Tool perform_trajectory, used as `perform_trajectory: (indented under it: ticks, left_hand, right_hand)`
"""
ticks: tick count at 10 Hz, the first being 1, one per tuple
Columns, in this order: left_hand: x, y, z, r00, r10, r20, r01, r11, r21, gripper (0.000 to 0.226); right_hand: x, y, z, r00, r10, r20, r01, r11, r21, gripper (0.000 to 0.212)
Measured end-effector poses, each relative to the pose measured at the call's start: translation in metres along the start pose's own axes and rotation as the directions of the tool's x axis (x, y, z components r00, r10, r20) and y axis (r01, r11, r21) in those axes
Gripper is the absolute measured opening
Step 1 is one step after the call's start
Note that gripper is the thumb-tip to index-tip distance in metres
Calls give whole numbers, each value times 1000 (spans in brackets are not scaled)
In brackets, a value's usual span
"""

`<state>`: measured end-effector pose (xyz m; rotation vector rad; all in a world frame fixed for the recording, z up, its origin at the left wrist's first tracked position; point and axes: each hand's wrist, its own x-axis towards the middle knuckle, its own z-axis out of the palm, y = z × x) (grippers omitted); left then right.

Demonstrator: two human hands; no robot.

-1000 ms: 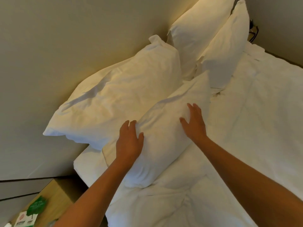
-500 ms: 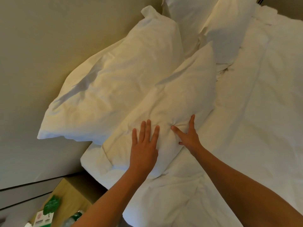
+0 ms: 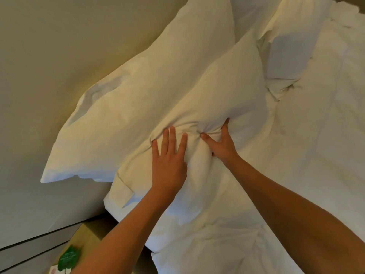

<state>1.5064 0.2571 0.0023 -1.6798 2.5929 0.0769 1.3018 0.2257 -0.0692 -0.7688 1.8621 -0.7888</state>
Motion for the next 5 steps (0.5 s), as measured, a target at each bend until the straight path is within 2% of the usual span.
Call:
perform_trajectory:
  ticks: [1, 2, 5]
  left_hand:
    - [-13, 6, 5, 996, 16, 88, -16, 1000, -1, 88]
    - [-25, 12, 4, 993, 13, 117, -11, 1000, -13, 89]
    - [-58, 19, -20, 980, -40, 194, 59, 994, -90, 90]
  right_hand:
    - [-9, 11, -8, 997, 64, 34, -61, 995, -84, 135]
    - [-21, 16, -21, 996, 80, 31, -73, 981, -181, 131]
    - [-66, 14, -54, 989, 19, 146, 39, 924, -381, 94]
